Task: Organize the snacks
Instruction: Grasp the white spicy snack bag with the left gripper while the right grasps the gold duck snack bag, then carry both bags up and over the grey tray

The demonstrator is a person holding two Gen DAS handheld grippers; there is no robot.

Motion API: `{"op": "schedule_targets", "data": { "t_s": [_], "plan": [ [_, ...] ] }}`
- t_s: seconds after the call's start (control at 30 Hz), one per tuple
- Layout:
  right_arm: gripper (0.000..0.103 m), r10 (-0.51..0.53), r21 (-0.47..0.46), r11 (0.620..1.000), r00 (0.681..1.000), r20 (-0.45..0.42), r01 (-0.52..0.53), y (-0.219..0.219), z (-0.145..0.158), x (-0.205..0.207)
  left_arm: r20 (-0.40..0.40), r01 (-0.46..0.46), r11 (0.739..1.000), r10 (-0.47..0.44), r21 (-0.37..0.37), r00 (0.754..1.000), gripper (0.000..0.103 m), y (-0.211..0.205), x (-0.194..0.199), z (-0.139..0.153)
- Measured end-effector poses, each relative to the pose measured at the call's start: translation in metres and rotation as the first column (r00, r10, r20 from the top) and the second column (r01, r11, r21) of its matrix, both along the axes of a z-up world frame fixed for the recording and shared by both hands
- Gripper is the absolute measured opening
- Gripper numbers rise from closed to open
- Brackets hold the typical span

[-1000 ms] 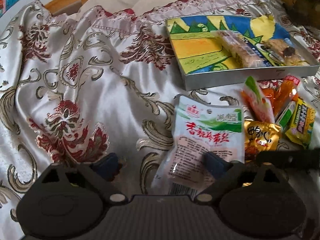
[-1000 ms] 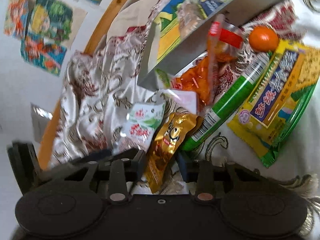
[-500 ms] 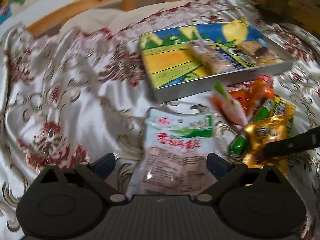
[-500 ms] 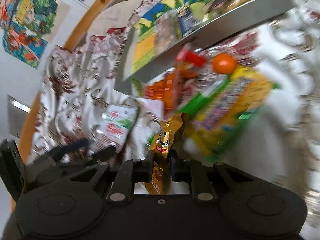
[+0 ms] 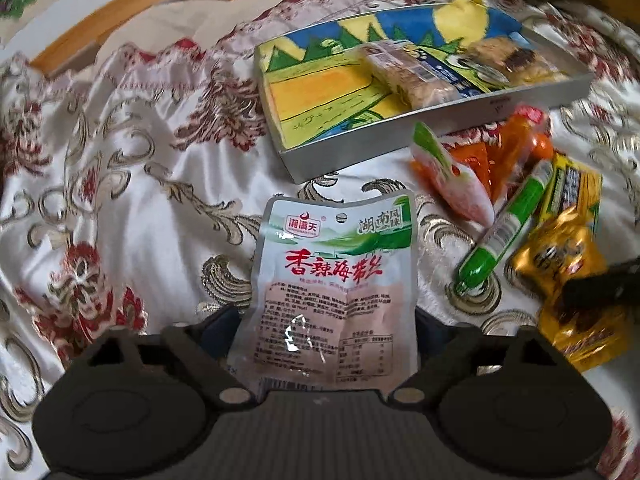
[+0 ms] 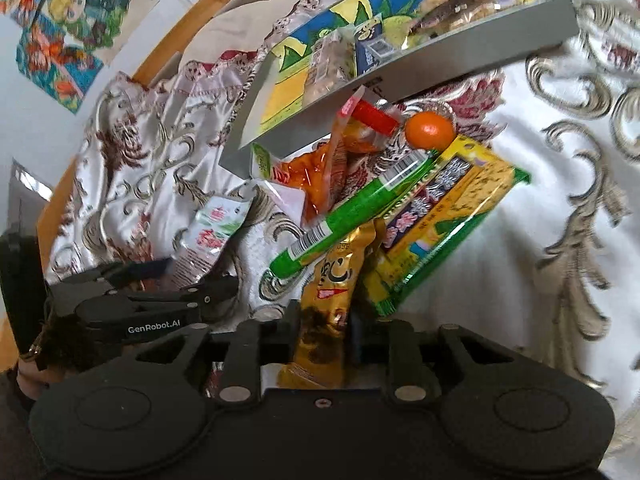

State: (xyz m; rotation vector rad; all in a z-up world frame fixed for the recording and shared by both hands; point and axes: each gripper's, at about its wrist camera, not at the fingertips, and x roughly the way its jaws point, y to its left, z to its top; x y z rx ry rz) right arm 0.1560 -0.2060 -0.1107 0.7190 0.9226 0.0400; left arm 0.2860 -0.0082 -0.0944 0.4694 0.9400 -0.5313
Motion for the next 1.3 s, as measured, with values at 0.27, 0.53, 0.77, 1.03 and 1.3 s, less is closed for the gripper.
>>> {"op": "schedule_targets", "data": {
  "t_s": [0.27,0.53,0.77,1.03,1.3],
  "plan": [
    [0.020,-0.007,-0.019,1.000,1.000,0.014,0.007,0.001,-0.002,0.002,-0.029,-0.058,0.998,0.057,-0.037,0.998,0.057,0.001,-0.002,0.014],
    [0.019,0.048,-0.111,0.993,0.998,0.050,-0.042,0.008,0.016,-0.020,-0.165,-0.155,0.984,0.139,-0.087,0.976,0.053,0.001,-0.008,0.025],
    [0.019,0.017,-0.145,0.989,0.995,0.097,-0.003,-0.001,0.031,-0.035,-0.249,-0.241,0.956,0.196,-0.168,0.949,0.051,0.005,-0.030,0.030],
    [0.019,-0.038,-0.135,0.989,0.983,0.177,0.063,-0.020,0.052,-0.053,-0.155,-0.247,0.921,0.209,-0.299,0.966,0.051,0.003,-0.054,0.058],
    [0.019,-0.015,-0.177,0.982,0.953,0.303,0.072,-0.044,0.098,-0.052,-0.020,-0.255,0.880,0.269,-0.401,0.963,0.051,0.003,-0.066,0.091]
  ]
}}
